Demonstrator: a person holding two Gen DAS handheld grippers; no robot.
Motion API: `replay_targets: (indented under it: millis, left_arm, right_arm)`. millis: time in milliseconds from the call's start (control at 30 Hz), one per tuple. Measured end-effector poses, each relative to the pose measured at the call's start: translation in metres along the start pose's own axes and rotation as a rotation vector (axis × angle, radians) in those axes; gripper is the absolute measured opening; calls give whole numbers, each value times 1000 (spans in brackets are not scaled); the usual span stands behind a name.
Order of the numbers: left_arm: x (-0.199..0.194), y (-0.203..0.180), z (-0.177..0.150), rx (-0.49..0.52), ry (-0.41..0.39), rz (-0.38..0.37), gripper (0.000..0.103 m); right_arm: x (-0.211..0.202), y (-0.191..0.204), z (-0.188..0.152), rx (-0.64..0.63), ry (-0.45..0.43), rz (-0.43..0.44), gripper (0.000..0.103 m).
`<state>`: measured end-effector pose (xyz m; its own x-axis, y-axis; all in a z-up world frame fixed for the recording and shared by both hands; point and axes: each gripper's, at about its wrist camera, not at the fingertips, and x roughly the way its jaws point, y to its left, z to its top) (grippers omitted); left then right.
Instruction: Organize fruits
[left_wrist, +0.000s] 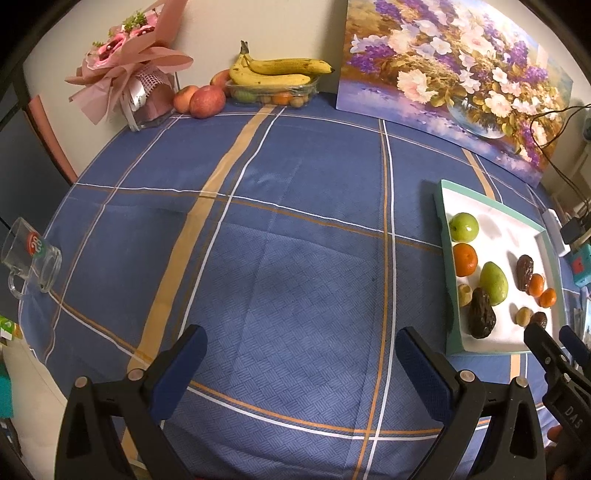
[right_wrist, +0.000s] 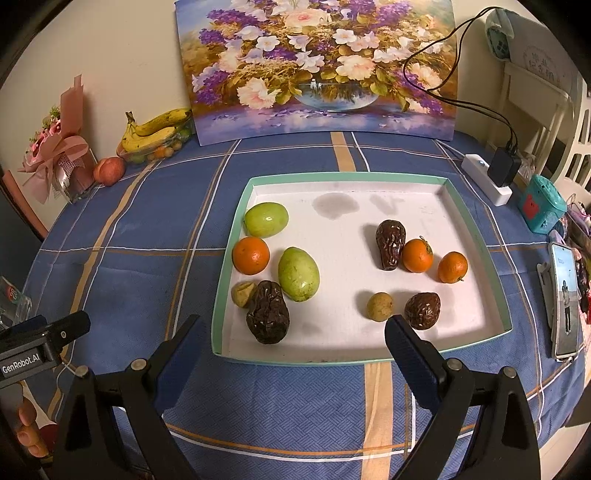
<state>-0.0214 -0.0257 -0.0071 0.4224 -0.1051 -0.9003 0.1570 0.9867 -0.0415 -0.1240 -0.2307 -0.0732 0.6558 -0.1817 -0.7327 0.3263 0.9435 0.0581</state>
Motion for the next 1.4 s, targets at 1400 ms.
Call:
replay_targets:
  millis: [1400]
  left_arm:
    - [0, -2, 1, 21, 3, -12, 103]
  right_arm:
    - [3, 0, -2, -2, 6, -2, 97]
